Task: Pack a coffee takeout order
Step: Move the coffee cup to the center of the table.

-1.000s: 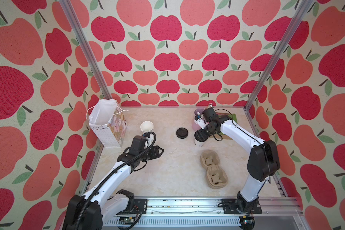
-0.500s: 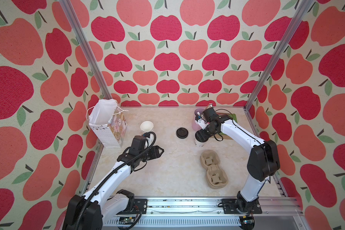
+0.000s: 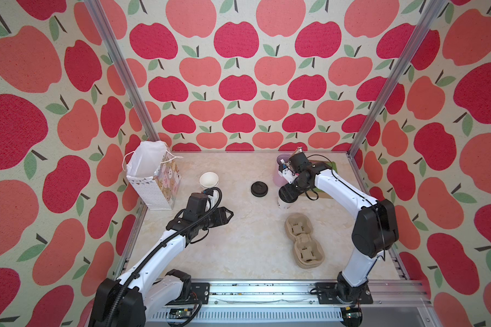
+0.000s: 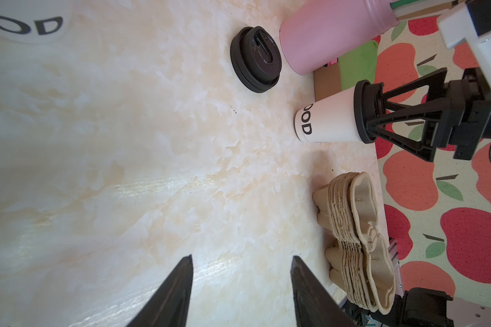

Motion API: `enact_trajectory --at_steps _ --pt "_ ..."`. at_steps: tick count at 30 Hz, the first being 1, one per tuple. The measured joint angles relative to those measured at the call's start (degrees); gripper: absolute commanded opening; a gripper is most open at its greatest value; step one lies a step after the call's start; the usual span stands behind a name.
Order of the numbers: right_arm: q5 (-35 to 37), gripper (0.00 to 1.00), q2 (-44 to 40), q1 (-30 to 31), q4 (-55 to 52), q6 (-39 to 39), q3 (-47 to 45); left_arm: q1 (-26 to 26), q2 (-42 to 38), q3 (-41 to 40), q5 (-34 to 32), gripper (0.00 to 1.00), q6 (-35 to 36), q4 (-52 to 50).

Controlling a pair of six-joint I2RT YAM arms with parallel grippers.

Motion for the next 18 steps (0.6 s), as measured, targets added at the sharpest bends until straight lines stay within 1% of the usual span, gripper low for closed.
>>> enact_trajectory --at_steps 18 --pt "-0.3 0.83 0.0 0.0 -2.1 0.0 1.8 0.1 0.0 0.0 0.0 0.59 0.0 -0.1"
